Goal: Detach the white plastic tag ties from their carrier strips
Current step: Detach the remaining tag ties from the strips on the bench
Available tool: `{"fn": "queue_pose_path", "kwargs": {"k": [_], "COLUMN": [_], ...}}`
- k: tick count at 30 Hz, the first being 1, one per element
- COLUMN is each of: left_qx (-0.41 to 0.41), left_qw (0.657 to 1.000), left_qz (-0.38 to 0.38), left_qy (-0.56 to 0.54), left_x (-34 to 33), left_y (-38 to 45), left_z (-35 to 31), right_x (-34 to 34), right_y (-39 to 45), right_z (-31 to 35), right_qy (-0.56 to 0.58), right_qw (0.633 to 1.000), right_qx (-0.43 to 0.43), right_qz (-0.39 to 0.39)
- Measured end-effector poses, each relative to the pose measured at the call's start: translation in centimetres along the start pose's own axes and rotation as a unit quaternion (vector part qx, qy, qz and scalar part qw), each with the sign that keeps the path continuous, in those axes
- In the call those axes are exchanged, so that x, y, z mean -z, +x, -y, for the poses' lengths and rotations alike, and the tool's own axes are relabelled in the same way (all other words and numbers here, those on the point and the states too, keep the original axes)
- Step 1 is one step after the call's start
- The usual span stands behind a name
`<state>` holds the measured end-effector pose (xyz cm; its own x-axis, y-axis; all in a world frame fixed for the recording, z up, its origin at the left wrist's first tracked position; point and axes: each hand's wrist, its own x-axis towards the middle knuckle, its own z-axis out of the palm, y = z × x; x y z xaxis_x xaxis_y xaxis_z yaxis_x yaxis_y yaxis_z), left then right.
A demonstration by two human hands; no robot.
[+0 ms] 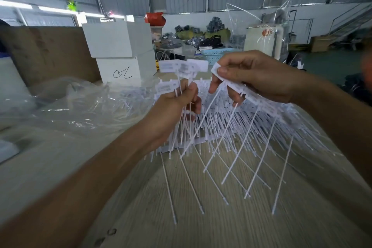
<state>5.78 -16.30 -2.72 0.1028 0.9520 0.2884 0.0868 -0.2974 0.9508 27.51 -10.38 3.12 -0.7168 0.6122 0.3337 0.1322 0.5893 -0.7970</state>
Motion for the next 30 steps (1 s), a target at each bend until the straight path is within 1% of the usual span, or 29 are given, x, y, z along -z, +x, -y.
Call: {"fn": "queue_pose_path", "kwargs": {"k": [2, 5, 7, 9, 12, 16, 17, 19, 22, 26, 30], "left_qx": [0.004, -0.033, -0.055, -0.062, -0.075, -0.127, -0.143, -0.168, -0.178, -0.171, -0.139], "left_qw": [0.998, 0.998, 0.997, 0.997, 0.997, 0.991, 0.989, 0.986, 0.983, 0.984, 0.989], "left_qz": [0.019, -0.005, -0.027, -0.033, -0.02, 0.024, 0.025, 0.0, -0.033, -0.037, -0.055], "left_qy": [-0.066, -0.045, -0.046, -0.046, -0.028, -0.022, -0.009, 0.017, 0.019, 0.033, 0.007], "left_x": [0.1, 0.2, 0.3, 0.5, 0.5, 0.5, 0.5, 0.4, 0.2, 0.0, -0.1], "left_y": [-0.1, 0.0, 0.0, -0.1, 0.0, -0.1, -0.1, -0.1, 0.2, 0.2, 0.1], "left_z": [-0.2, -0.4, -0.5, -0.5, -0.4, -0.3, -0.3, -0.4, -0.1, 0.0, 0.0], "right_x": [-0.3, -1.2, -1.7, -2.0, -1.9, -1.3, -1.2, -1.2, -1.1, -0.9, -1.1], "right_y": [0.0, 0.1, 0.2, 0.2, 0.3, 0.1, 0.0, 0.0, 0.1, 0.2, 0.1], "right_z": [-0.2, -0.2, -0.1, 0.1, 0.3, 0.1, 0.1, 0.0, -0.1, -0.2, -0.1], "right_qy": [-0.008, -0.035, -0.046, -0.03, 0.006, 0.069, 0.085, 0.099, 0.086, 0.057, -0.037], "right_qw": [0.999, 0.994, 0.991, 0.992, 0.993, 0.99, 0.989, 0.987, 0.986, 0.986, 0.989], "right_qx": [-0.031, -0.078, -0.092, -0.087, -0.073, -0.073, -0.074, -0.076, -0.085, -0.097, -0.09], "right_qz": [0.015, 0.061, 0.088, 0.091, 0.093, 0.1, 0.099, 0.101, 0.115, 0.126, 0.112]}}
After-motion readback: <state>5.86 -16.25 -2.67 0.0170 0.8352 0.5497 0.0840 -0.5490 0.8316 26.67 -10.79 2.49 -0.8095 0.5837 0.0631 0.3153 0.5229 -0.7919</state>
